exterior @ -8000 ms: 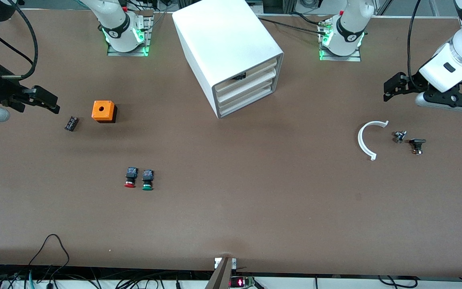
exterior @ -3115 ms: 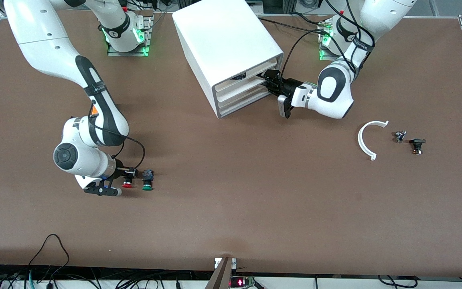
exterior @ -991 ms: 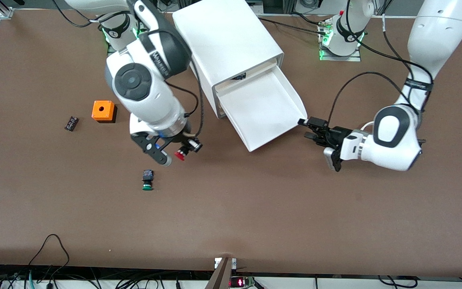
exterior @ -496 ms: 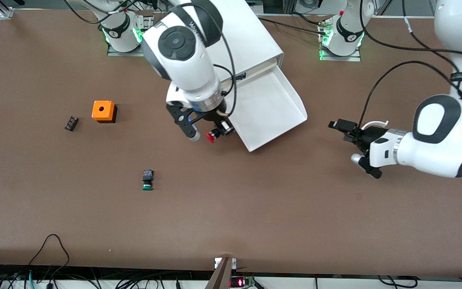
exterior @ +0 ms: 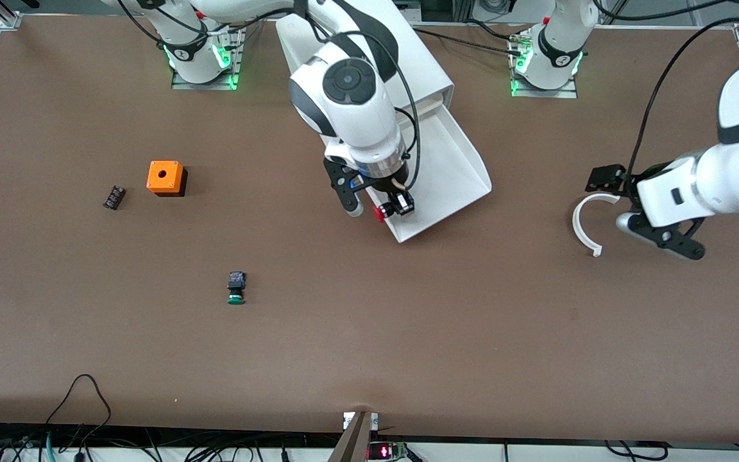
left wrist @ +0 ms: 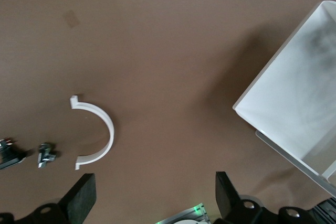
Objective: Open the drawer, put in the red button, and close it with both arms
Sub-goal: 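Carry the red button over the open drawer with the right gripper, then lower the red button into the drawer and open the right gripper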
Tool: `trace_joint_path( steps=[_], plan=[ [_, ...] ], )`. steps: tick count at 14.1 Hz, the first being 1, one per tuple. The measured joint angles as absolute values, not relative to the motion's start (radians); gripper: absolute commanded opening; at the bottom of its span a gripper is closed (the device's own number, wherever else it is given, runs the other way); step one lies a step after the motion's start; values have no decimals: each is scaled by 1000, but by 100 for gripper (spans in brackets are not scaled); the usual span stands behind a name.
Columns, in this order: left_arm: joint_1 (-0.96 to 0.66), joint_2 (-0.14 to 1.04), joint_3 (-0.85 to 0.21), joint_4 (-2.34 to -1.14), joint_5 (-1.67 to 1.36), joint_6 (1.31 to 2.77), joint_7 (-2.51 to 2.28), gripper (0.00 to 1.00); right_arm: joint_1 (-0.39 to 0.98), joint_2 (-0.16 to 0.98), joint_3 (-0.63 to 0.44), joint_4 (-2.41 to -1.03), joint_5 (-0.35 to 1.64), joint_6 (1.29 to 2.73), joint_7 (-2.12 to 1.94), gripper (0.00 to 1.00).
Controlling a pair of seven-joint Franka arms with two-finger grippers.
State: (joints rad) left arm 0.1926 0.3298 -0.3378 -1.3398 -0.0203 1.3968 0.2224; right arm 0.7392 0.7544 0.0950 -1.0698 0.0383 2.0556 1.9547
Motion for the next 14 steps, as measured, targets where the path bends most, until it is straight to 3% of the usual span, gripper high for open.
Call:
trace_joint_path(
  steps=[10, 11, 12, 13, 14],
  plan=[
    [140, 356, -336, -1303, 93, 1411, 3, 100, 827, 872, 68, -1069, 38, 2260, 2157, 1],
    [140, 356, -335, -1300, 94, 1411, -3, 100, 835, 883, 60, -1069, 38, 2271, 2162, 19],
    [144, 356, -334, -1298, 94, 1411, -6, 100, 840, 890, 55, -1069, 38, 2278, 2164, 42],
    [149, 356, -333, -1297, 94, 1411, -6, 100, 841, 894, 53, -1067, 38, 2282, 2164, 99],
    [153, 356, -333, -1297, 94, 1411, -6, 100, 841, 896, 51, -1064, 38, 2285, 2164, 100]
  ],
)
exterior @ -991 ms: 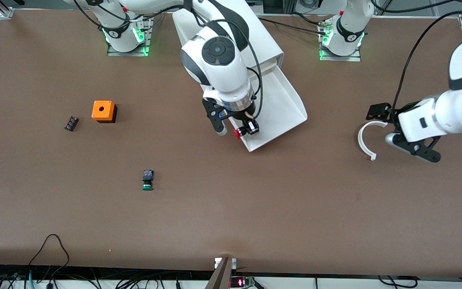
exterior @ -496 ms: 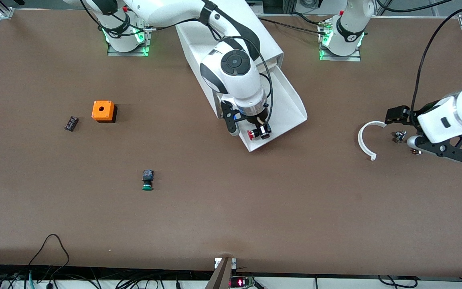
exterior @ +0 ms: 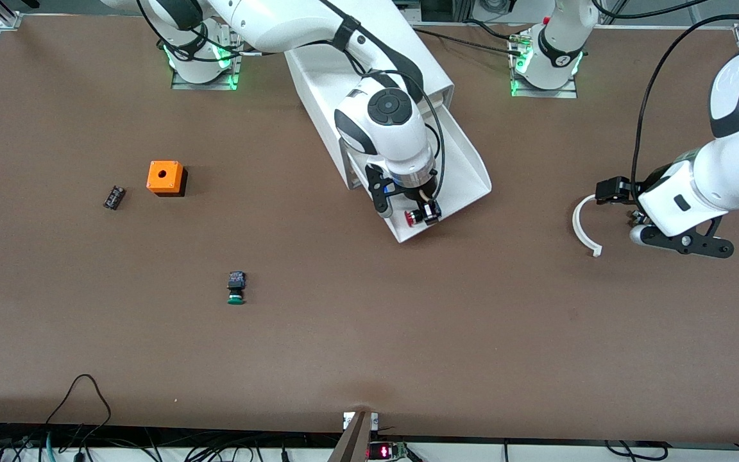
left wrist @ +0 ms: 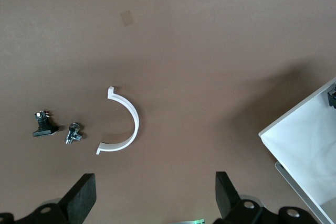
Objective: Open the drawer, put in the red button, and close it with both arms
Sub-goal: 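Lower the red button into the drawer and open the right gripper, then withdraw the right gripper while the left gripper moves to the drawer front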
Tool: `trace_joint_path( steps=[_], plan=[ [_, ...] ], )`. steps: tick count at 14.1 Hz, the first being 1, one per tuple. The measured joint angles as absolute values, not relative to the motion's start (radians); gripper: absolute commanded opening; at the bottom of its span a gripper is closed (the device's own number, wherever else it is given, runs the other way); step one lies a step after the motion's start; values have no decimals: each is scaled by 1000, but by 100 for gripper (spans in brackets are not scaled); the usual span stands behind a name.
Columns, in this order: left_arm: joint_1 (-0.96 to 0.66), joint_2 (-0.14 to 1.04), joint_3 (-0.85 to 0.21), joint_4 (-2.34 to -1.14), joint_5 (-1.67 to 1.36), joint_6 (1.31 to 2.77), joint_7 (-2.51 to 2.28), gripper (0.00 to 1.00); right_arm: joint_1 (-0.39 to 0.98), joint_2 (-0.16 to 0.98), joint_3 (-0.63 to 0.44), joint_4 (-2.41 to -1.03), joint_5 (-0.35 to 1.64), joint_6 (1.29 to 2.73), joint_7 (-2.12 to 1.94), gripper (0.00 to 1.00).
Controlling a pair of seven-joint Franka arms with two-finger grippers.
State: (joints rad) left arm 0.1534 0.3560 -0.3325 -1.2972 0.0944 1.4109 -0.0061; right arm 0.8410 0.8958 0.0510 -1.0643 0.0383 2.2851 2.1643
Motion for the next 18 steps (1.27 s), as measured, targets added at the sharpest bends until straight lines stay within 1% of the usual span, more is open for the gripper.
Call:
trace_joint_path(
  steps=[6, 9, 12, 14, 16, 18],
  plan=[
    [154, 358, -332, -1297, 94, 1412, -7, 100, 840, 895, 34, -1035, 38, 2271, 2165, 100],
    [154, 359, -333, -1297, 94, 1434, -25, 100, 828, 883, 20, -959, 38, 2174, 2160, 100],
    [147, 364, -334, -1306, 61, 1517, -118, 100, 783, 822, 15, -924, 38, 2091, 2071, 100],
    [141, 367, -339, -1357, 24, 1615, -227, 100, 727, 777, 16, -922, 59, 2032, 1946, 100],
    [139, 372, -361, -1413, 16, 1696, -332, 100, 651, 738, 16, -922, 145, 1979, 1765, 100],
    [137, 373, -392, -1469, 16, 1767, -427, 100, 563, 704, 15, -927, 220, 1890, 1565, 100]
  ],
)
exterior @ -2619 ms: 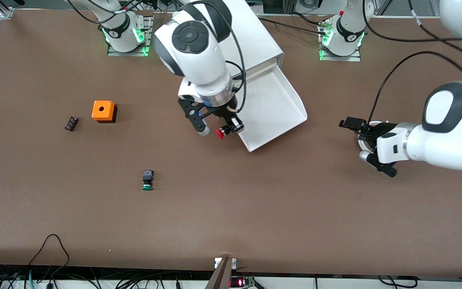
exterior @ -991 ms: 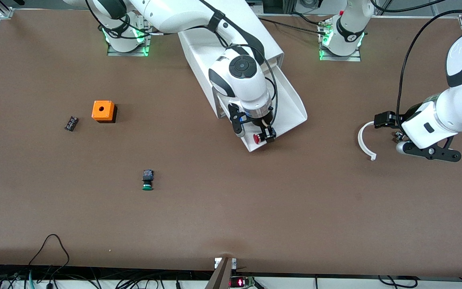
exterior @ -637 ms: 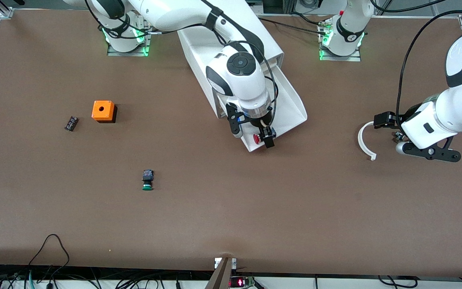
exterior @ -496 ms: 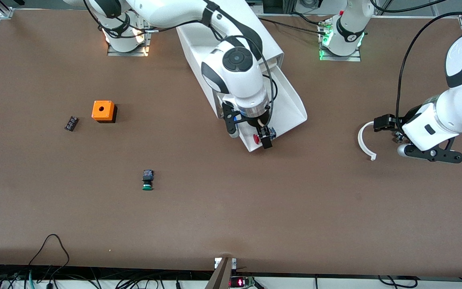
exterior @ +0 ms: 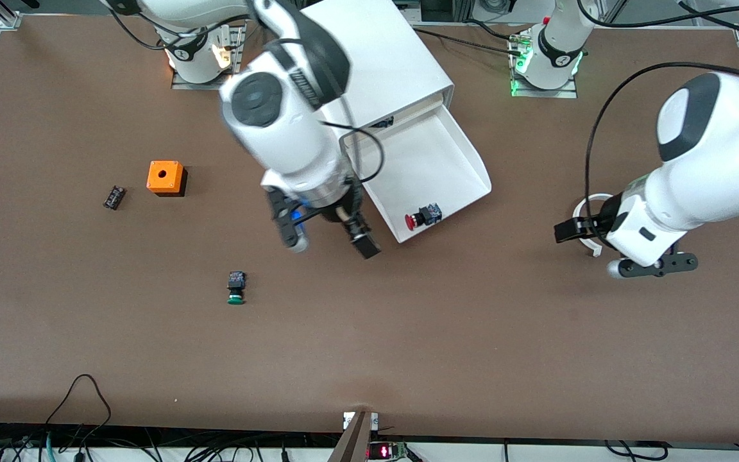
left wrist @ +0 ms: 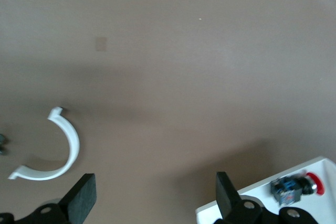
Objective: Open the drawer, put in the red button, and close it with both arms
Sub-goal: 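Withdraw the right gripper while the left gripper moves to the drawer front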
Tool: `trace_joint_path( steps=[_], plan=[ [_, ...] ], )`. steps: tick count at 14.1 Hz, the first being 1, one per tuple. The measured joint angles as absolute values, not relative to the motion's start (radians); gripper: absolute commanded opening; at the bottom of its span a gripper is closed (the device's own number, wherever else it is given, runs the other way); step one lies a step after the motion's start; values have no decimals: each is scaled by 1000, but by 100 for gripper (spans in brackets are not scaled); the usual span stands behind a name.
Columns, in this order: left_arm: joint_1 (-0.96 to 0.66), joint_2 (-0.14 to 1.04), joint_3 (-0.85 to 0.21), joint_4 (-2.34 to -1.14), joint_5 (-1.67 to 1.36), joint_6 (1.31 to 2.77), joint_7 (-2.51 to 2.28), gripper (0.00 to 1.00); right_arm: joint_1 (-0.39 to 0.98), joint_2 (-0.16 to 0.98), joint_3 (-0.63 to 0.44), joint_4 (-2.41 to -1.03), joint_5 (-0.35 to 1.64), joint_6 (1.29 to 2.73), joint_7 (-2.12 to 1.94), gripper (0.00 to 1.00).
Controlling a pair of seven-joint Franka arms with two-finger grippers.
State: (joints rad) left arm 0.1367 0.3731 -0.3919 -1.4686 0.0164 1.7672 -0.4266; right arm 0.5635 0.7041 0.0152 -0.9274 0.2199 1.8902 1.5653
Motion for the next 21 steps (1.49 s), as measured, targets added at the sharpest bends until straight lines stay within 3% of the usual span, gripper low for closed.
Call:
trace_joint_path(
  steps=[4, 7, 9, 15, 21],
  plan=[
    [120, 378, -460, -1664, 17, 1936, -619, 100, 420, 655, 15, -966, 258, 1763, 1255, 100],
    [56, 408, -471, -1760, 26, 2046, -777, 100, 331, 616, 14, -1068, 265, 1728, 968, 100],
    [-7, 443, -472, -1770, 124, 2071, -916, 100, 296, 587, -6, -1158, 265, 1727, 754, 100],
    [-125, 502, -474, -1773, 274, 2142, -1158, 100, 278, 467, -195, -1413, 250, 1740, 239, 100],
    [-124, 502, -538, -1792, 267, 2139, -1182, 100, 280, 400, -213, -1465, 100, 1756, 116, 100]
  ],
)
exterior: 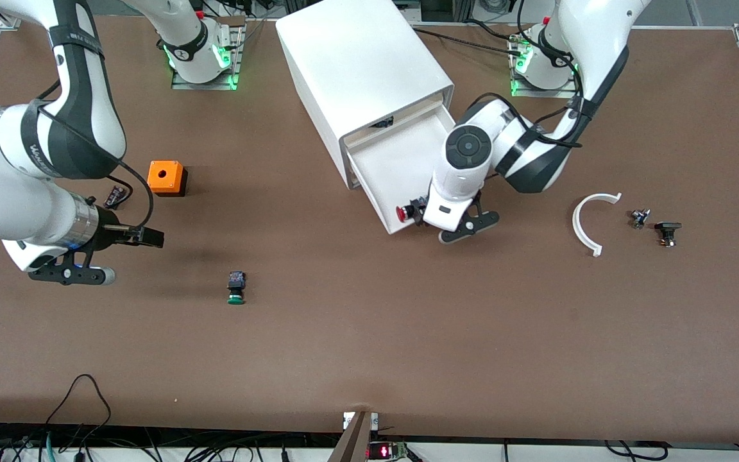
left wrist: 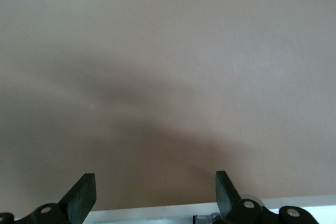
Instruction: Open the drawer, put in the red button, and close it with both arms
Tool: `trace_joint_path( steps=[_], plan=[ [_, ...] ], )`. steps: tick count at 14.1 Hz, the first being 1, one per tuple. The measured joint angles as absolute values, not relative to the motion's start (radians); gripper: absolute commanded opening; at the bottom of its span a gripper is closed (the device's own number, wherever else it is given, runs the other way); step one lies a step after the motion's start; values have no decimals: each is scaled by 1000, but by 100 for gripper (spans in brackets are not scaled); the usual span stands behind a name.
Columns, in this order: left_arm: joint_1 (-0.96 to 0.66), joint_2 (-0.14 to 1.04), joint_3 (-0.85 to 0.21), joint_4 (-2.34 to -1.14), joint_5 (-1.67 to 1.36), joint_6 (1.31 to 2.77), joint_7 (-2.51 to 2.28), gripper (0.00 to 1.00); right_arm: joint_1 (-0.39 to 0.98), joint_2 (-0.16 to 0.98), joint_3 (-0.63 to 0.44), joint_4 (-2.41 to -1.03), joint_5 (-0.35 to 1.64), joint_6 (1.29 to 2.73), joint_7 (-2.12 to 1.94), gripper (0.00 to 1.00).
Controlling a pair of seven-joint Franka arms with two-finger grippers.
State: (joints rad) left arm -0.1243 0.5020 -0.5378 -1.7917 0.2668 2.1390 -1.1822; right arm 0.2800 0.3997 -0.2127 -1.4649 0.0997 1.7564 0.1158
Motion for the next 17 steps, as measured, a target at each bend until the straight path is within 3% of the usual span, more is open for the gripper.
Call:
trace_joint_path(
  steps=[8, 12, 17],
  plan=[
    [-123, 502, -652, -1831, 246, 2049, -1211, 100, 245, 261, -203, -1481, 57, 1739, 103, 100],
    [-123, 502, -682, -1834, 170, 2038, -1211, 100, 77, 204, -37, -1494, 50, 1665, 103, 100],
    [-123, 502, -703, -1834, 96, 1988, -1209, 100, 52, 194, 39, -1497, -22, 1639, 106, 100]
  ],
)
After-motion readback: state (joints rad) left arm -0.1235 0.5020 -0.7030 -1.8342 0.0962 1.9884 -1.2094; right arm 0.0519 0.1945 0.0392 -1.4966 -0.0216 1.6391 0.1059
